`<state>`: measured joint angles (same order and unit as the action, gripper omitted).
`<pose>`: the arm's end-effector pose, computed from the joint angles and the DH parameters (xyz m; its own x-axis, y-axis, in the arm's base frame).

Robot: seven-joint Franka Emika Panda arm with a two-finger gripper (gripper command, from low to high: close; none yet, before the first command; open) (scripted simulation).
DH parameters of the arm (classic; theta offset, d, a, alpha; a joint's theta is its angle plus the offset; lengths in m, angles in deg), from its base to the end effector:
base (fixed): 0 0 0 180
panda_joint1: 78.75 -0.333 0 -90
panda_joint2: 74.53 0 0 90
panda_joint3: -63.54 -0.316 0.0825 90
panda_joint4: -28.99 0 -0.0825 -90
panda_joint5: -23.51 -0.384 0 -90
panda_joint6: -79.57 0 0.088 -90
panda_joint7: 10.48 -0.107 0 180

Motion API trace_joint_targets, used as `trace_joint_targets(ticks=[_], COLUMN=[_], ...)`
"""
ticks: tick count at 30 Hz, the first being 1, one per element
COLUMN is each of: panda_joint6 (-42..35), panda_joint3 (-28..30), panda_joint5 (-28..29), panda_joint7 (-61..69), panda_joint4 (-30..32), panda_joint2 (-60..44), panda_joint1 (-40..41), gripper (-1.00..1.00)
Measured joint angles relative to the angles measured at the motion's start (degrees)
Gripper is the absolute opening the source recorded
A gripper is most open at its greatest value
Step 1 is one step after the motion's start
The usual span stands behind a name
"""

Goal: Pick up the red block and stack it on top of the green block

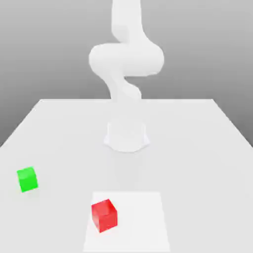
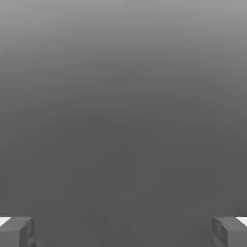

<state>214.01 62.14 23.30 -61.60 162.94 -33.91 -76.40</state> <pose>0.3818 -0.0033 0.6638 0.4553 -0.7839 0.4221 -0.6008 -0.6204 -0.5040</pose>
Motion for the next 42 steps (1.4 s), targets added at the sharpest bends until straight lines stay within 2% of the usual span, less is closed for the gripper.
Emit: trace_joint_targets(ticks=[14,21,27,28,35,42], panda_joint6=[15.0,22.53,32.46,33.43,33.4,23.46], panda_joint3=[-5.93,-4.94,-2.35,-1.97,-2.02,-2.43], panda_joint5=[1.5,1.86,4.42,4.71,4.74,1.76], panda_joint7=[-31.67,-46.78,-50.55,-50.78,-50.84,-46.33], panda_joint4=[12.2,18.08,17.22,17.06,17.09,18.98], panda_joint2=[-29.44,-43.96,-56.4,-57.54,-57.36,-45.53], panda_joint1=[10.51,11.94,9.98,9.66,9.7,12.22], gripper=[0.0,0.0,0.0,-1.0,-1.0,-1.0])
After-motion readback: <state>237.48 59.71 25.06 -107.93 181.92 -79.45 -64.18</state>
